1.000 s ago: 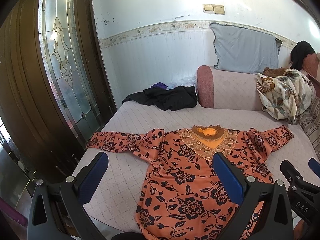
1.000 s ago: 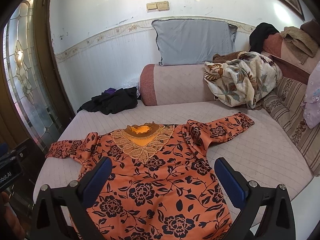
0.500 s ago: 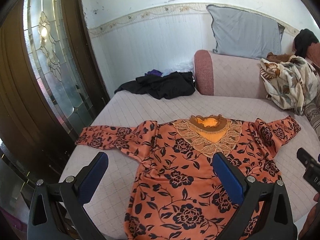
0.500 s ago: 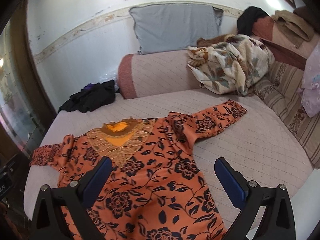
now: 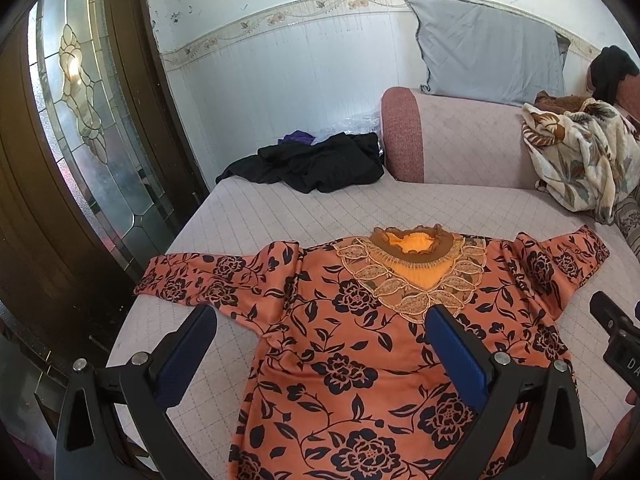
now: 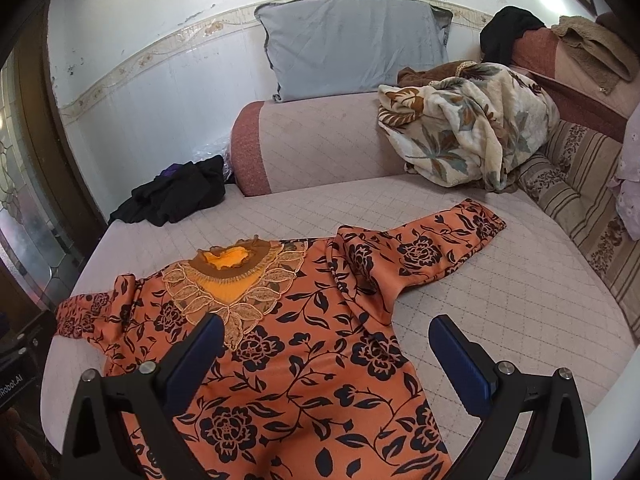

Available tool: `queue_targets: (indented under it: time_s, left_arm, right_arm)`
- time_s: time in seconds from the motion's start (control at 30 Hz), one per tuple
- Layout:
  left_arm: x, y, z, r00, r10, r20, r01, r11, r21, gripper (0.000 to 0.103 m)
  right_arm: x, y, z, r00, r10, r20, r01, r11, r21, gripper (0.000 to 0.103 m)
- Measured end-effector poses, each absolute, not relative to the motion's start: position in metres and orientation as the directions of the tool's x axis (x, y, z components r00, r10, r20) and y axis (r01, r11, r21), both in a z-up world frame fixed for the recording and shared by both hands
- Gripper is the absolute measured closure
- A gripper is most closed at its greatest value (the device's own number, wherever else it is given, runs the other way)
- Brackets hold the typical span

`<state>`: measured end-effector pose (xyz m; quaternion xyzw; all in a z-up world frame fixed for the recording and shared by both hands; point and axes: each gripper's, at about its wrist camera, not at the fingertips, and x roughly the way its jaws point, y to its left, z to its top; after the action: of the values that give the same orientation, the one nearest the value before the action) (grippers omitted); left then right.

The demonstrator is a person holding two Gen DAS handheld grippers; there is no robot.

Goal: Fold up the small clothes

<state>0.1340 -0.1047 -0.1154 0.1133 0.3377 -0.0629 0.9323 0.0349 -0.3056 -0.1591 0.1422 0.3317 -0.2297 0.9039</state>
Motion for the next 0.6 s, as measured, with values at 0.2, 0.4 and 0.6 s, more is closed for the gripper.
queue_targets:
  time_s: [0.2,0.4,0.6]
  left_arm:
    - [0.164,-0.125,-0.14,0.735,-0.071,-0.674,0.232,0.961,0.152,0.0]
    - [0.229,-0.156,-0.238,0.547,-0.099,-0.831,0.294,0.953,0.08,0.0]
    - [0.251,-0.161,-0.317,0.443,-0.021,-0.896,0.278,0.954,0.115,0.0]
  right_arm:
    - [0.049,-0.327,-0.171,0.667,-0.32,-0.672,0.519,0.847,0.111,0.0]
    - [0.055,-0.431,-0.216,0.707,-0.191,-0.681,0.529,0.781,0.33,0.0]
    - [0.043,-0.585,-0.296,0.715,-0.096,-0.692,0.646,0.467,0.603,0.019]
